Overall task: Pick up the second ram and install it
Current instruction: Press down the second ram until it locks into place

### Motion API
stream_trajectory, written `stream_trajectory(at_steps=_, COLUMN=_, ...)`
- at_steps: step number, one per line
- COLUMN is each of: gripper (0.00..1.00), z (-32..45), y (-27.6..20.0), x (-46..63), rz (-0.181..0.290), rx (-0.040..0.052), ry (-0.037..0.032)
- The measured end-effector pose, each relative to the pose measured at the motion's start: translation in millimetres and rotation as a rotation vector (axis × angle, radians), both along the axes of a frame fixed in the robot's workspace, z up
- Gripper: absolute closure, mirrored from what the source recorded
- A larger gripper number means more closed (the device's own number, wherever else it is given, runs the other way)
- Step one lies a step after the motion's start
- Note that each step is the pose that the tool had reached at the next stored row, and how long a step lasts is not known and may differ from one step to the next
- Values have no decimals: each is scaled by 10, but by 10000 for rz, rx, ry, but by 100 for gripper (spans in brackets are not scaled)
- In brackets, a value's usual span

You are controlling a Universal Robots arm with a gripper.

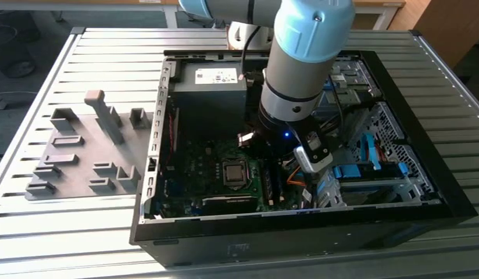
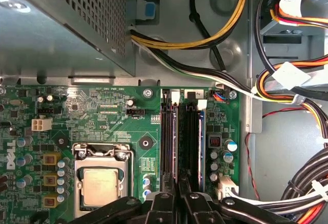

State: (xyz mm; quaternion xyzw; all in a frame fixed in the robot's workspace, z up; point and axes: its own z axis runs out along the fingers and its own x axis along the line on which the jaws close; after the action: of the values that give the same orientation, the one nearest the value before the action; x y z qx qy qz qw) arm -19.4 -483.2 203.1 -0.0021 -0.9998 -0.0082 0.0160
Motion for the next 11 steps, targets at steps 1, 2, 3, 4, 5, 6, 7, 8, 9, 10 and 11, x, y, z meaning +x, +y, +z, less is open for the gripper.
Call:
stream_trajectory(at_steps=1, gripper=86, z=0, y=0, x=0, rz=0, rx=0, ry=0)
stream_trajectory(at_steps=2, gripper=86, z=0, y=0, x=0, rz=0, rx=-1, ry=1)
stream_trajectory(at_steps=3, gripper=86, z=0, y=0, x=0, rz=0, rx=-2, ry=-1)
stream_trajectory(at_steps=4, gripper=85, z=-2, y=0, x=1, rz=1, rx=3, ry=-4)
stream_trajectory(at_steps=5, gripper=80, z=-3, y=0, x=1, rz=1, rx=4, ry=-2)
stream_trajectory(at_steps=6, gripper=80, z=1, y=0, x=1, rz=1, rx=2, ry=0)
stream_trajectory(at_steps=7, gripper=73, z=11, y=0, x=0, rz=1, rx=0, ry=1)
stream_trajectory(at_steps=8, gripper=73, z=33, y=0, x=0, rz=1, rx=0, ry=0)
stream_trajectory(at_steps=9, gripper=73, z=65, y=0, x=0, rz=0, rx=-1, ry=1)
stream_trajectory(at_steps=10, gripper=73, z=101, y=0, x=0, rz=0, rx=-1, ry=1)
stream_trajectory(at_steps=11, gripper=73, z=139, y=0, x=0, rz=0, rx=0, ry=1)
